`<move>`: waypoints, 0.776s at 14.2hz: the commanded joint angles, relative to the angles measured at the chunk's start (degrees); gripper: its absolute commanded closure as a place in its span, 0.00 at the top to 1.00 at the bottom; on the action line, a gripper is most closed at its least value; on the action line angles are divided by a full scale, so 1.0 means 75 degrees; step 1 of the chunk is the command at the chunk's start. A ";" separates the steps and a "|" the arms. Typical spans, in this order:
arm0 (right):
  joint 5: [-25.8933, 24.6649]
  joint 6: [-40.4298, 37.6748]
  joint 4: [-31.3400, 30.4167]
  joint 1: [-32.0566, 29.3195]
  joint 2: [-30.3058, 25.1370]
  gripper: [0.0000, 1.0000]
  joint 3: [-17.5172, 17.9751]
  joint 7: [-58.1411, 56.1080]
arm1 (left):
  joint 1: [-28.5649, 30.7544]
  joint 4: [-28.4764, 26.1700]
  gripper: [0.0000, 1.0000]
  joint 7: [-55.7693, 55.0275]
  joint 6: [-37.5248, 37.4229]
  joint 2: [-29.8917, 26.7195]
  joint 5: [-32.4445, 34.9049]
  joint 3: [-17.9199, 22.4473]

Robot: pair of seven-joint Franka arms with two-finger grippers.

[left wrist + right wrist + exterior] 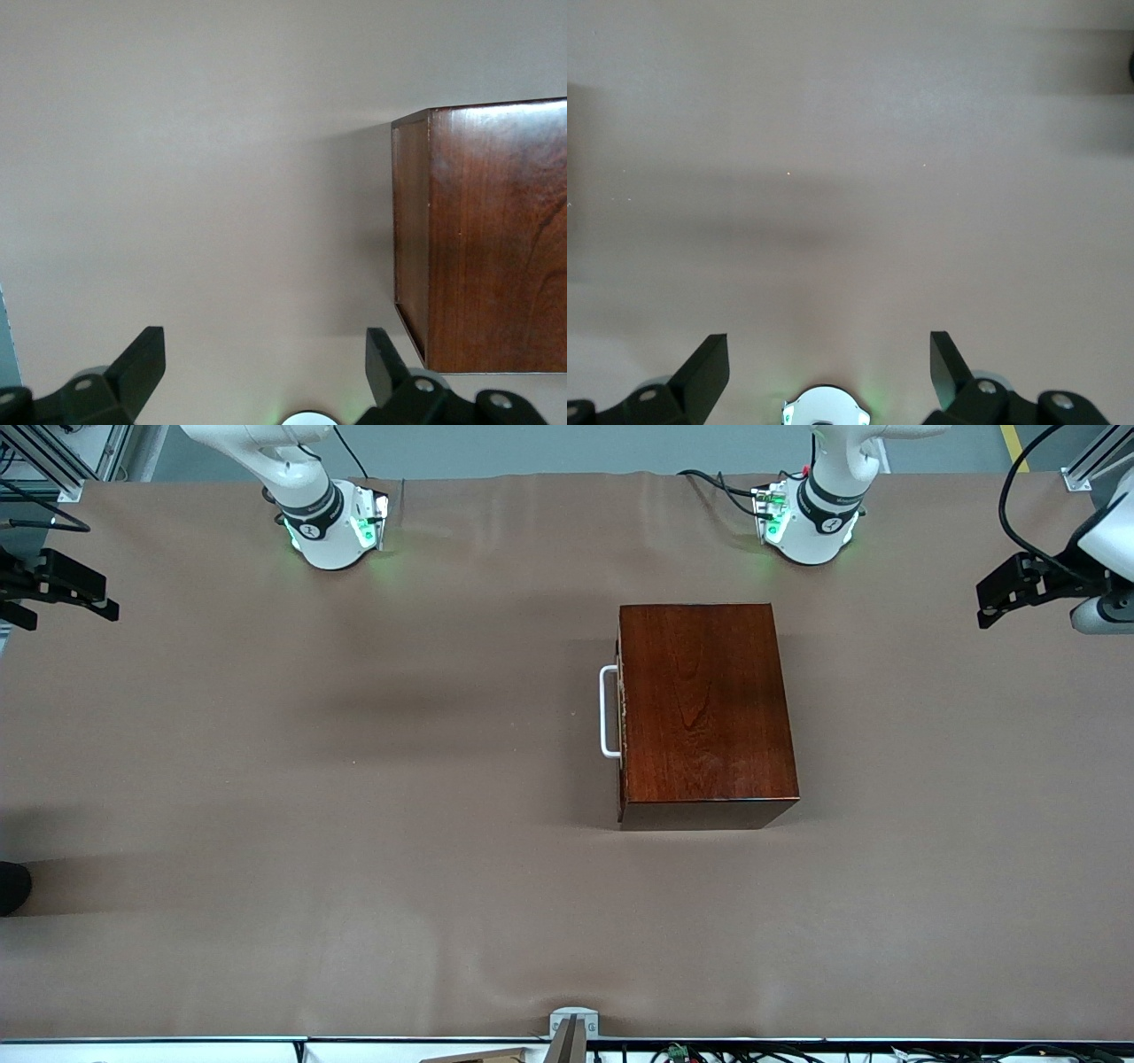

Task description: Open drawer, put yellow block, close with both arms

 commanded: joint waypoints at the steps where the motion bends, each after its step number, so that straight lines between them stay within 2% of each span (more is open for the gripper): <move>1: -0.0015 -0.0066 0.0058 -0.0104 0.0012 1.00 0.0108 0.0011 | -0.0003 -0.0300 1.00 0.0090 -0.0031 -0.0277 -0.0338 -0.0015; 8: -0.0015 -0.0078 0.0046 -0.0150 0.0012 1.00 0.0096 0.0011 | -0.0085 -0.0171 1.00 -0.0332 -0.0664 -0.0406 -0.0421 0.0032; 11: -0.0015 -0.0078 0.0046 -0.0104 0.0012 1.00 0.0084 0.0011 | -0.0003 0.0120 1.00 -0.0331 -0.0665 -0.0313 -0.0958 0.0288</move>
